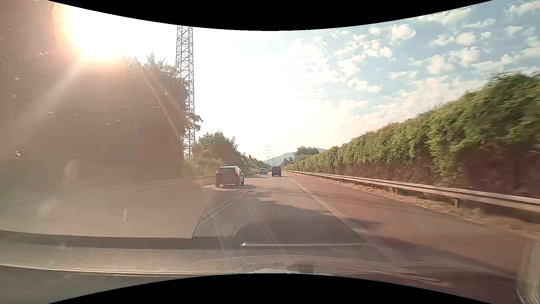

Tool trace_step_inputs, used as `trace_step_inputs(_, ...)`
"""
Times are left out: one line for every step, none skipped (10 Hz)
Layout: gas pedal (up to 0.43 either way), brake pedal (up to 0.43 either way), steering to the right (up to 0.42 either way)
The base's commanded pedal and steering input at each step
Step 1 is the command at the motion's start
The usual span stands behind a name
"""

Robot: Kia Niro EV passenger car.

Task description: Follow the waypoints while adhering to traffic rules and regulations

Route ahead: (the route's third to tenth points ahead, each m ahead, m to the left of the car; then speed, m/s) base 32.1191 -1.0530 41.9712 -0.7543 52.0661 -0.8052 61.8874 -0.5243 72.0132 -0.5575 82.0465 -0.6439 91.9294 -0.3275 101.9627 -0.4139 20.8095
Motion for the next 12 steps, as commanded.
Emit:
trace_step_inputs(0.189, 0.000, 0.000)
trace_step_inputs(0.189, 0.000, 0.000)
trace_step_inputs(0.189, 0.000, 0.000)
trace_step_inputs(0.189, 0.000, 0.000)
trace_step_inputs(0.189, 0.000, 0.000)
trace_step_inputs(0.189, 0.000, 0.000)
trace_step_inputs(0.189, 0.000, 0.000)
trace_step_inputs(0.189, 0.000, 0.000)
trace_step_inputs(0.189, 0.000, 0.000)
trace_step_inputs(0.189, 0.000, 0.000)
trace_step_inputs(0.189, 0.000, 0.000)
trace_step_inputs(0.189, 0.000, 0.000)
